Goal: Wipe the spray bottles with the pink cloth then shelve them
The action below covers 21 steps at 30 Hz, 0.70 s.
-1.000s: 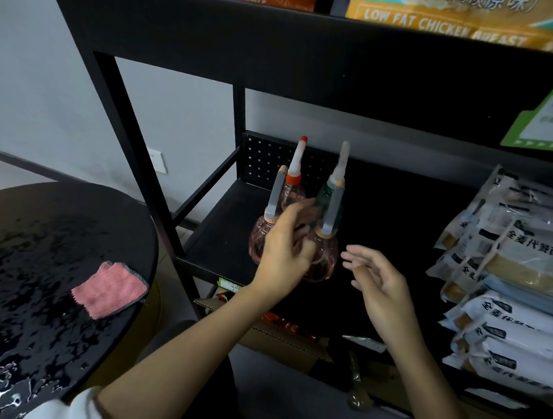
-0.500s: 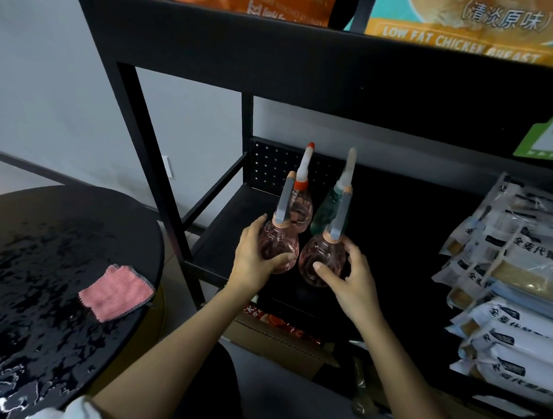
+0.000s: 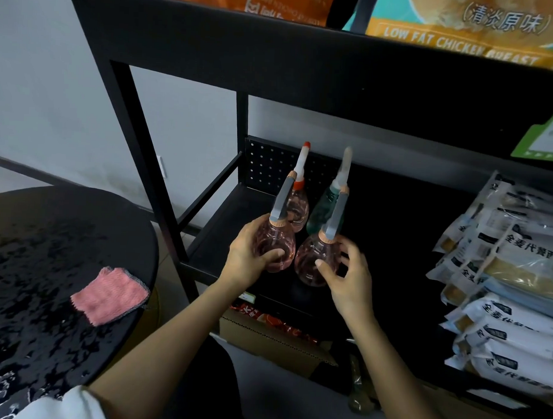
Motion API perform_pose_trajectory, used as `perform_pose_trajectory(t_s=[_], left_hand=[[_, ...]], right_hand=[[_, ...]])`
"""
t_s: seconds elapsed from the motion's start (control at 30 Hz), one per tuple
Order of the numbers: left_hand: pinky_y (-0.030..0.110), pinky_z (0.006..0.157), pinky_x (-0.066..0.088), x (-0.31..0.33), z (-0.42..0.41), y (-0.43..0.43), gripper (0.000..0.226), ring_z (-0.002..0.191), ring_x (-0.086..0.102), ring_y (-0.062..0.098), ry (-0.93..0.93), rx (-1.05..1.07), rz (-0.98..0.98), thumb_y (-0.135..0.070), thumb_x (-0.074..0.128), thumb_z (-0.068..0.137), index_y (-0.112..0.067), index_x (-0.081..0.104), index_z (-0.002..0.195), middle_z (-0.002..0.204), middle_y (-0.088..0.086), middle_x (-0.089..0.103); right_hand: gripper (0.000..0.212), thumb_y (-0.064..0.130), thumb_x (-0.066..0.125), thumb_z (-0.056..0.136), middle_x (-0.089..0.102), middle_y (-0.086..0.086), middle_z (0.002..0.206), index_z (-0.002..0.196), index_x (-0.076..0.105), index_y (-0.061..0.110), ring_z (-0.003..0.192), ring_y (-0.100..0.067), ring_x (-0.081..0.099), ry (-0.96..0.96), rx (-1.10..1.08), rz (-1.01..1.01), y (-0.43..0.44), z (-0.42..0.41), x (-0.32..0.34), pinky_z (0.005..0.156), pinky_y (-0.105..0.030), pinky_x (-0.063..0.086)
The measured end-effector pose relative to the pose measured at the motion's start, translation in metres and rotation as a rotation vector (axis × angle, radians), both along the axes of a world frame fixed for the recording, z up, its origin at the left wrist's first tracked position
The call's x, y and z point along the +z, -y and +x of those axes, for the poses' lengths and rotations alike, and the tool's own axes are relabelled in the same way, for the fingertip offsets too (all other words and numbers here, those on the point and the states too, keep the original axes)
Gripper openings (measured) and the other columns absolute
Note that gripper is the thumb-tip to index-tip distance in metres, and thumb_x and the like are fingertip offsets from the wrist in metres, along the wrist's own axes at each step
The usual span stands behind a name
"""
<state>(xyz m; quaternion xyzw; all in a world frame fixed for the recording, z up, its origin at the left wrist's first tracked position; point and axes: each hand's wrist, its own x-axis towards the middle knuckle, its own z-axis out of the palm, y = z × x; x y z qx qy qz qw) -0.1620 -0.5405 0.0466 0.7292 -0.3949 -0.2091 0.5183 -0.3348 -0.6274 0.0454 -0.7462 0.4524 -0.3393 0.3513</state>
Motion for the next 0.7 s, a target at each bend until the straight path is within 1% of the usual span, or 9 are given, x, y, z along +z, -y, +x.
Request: perform_pose_trajectory(t_s=[0.1, 0.13, 0.23, 0.33, 0.47, 0.6, 0.7], left_hand=[[0.048, 0.109, 0.045, 0.0011, 0.0022, 0.0006, 0.073, 0.13, 0.05, 0.02, -0.007, -0.013, 0.005, -0.014, 0.081, 0.079, -0.026, 0.045, 0.142, 0.14, -0.001, 0.05], [0.048, 0.109, 0.045, 0.0009, 0.0027, 0.0007, 0.072, 0.129, 0.05, 0.02, -0.009, -0.01, 0.008, -0.014, 0.081, 0.079, -0.026, 0.046, 0.141, 0.14, -0.001, 0.05], [0.048, 0.108, 0.045, 0.0014, 0.0023, 0.0015, 0.071, 0.127, 0.05, 0.018, 0.005, 0.002, 0.013, -0.016, 0.082, 0.078, -0.025, 0.047, 0.14, 0.137, -0.001, 0.051], [0.046, 0.108, 0.045, 0.0009, 0.0031, 0.0037, 0.072, 0.126, 0.051, 0.019, 0.008, -0.007, 0.006, -0.016, 0.083, 0.077, -0.024, 0.047, 0.139, 0.136, 0.001, 0.052], [0.041, 0.108, 0.044, 0.0018, 0.0037, 0.0038, 0.07, 0.12, 0.047, 0.011, 0.002, -0.006, -0.001, -0.014, 0.083, 0.077, -0.024, 0.049, 0.137, 0.132, -0.002, 0.052], [0.044, 0.108, 0.044, 0.001, 0.0041, 0.0032, 0.072, 0.124, 0.049, 0.016, 0.024, -0.014, 0.007, -0.016, 0.084, 0.076, -0.023, 0.048, 0.138, 0.135, 0.001, 0.052], [0.046, 0.109, 0.044, 0.0025, 0.0043, 0.0007, 0.08, 0.128, 0.05, 0.021, 0.011, -0.039, 0.025, -0.02, 0.085, 0.075, -0.021, 0.042, 0.142, 0.138, 0.004, 0.051]], right_hand=[[0.057, 0.017, 0.074, 0.085, 0.051, -0.008, 0.135, 0.137, 0.05, 0.014, 0.115, -0.014, 0.052, 0.003, 0.008, 0.002, -0.0016, -0.0002, 0.0017, 0.089, -0.022, 0.039], [0.057, 0.017, 0.074, 0.085, 0.052, -0.007, 0.135, 0.137, 0.049, 0.014, 0.115, -0.014, 0.052, 0.008, 0.012, 0.009, -0.0013, -0.0002, 0.0016, 0.089, -0.023, 0.039], [0.057, 0.017, 0.073, 0.086, 0.054, -0.006, 0.134, 0.137, 0.049, 0.014, 0.12, -0.021, 0.055, -0.005, 0.024, 0.022, -0.0005, -0.0006, 0.0022, 0.091, -0.024, 0.039], [0.058, 0.019, 0.074, 0.086, 0.054, -0.007, 0.136, 0.138, 0.048, 0.014, 0.122, -0.023, 0.054, -0.025, 0.031, 0.024, 0.0016, -0.0023, 0.0018, 0.094, -0.026, 0.041], [0.059, 0.019, 0.073, 0.086, 0.054, -0.008, 0.137, 0.139, 0.047, 0.015, 0.123, -0.024, 0.054, -0.039, 0.019, 0.041, 0.0009, -0.0014, 0.0023, 0.096, -0.027, 0.041], [0.06, 0.019, 0.072, 0.088, 0.052, -0.009, 0.139, 0.141, 0.045, 0.014, 0.126, -0.025, 0.052, -0.056, 0.018, 0.043, -0.001, -0.0004, 0.0037, 0.097, -0.027, 0.039], [0.064, 0.021, 0.071, 0.089, 0.046, -0.007, 0.146, 0.145, 0.041, 0.017, 0.134, -0.026, 0.045, -0.075, 0.016, 0.069, -0.0044, -0.0019, 0.0098, 0.103, -0.031, 0.037]])
